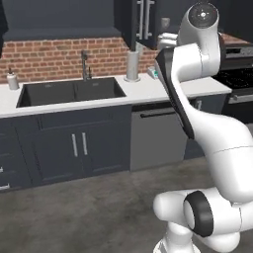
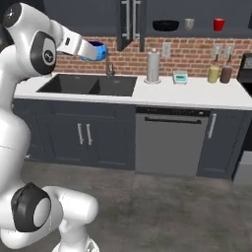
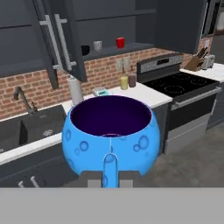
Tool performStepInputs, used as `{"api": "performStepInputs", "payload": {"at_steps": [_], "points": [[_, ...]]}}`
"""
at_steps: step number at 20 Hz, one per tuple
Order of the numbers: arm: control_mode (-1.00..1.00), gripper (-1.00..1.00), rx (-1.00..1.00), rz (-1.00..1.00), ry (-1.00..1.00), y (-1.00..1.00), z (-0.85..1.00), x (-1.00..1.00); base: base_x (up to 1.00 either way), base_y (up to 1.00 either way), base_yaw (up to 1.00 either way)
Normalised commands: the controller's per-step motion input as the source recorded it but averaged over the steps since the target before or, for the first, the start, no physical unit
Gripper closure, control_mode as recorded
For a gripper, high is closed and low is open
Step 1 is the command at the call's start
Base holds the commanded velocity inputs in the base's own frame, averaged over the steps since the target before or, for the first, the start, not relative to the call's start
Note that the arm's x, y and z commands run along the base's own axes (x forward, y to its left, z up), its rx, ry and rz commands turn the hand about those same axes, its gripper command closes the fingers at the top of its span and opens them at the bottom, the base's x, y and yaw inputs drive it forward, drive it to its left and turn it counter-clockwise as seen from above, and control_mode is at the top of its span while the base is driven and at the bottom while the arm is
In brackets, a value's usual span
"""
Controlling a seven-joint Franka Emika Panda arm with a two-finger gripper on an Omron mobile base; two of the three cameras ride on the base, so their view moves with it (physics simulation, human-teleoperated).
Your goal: Gather all objects into one cabinet and sort the glasses and bowls to opposite sides.
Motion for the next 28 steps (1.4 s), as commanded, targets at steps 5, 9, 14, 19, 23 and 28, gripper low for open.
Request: {"api": "performStepInputs", "payload": {"at_steps": [5,9,14,19,23,28], "points": [[1.0,1.0,0.0,0.0,0.0,0.0,0.0,0.0,-0.08,-1.0,-0.03],[1.0,1.0,0.0,0.0,0.0,0.0,0.0,0.0,0.23,-1.0,0.07],[1.0,1.0,0.0,0.0,0.0,0.0,0.0,0.0,0.96,-0.97,0.33],[1.0,1.0,0.0,0.0,0.0,0.0,0.0,0.0,1.0,-0.66,0.37],[1.0,1.0,0.0,0.0,0.0,0.0,0.0,0.0,0.96,-0.51,0.3],[1.0,1.0,0.0,0.0,0.0,0.0,0.0,0.0,0.41,-0.49,-0.13]]}}
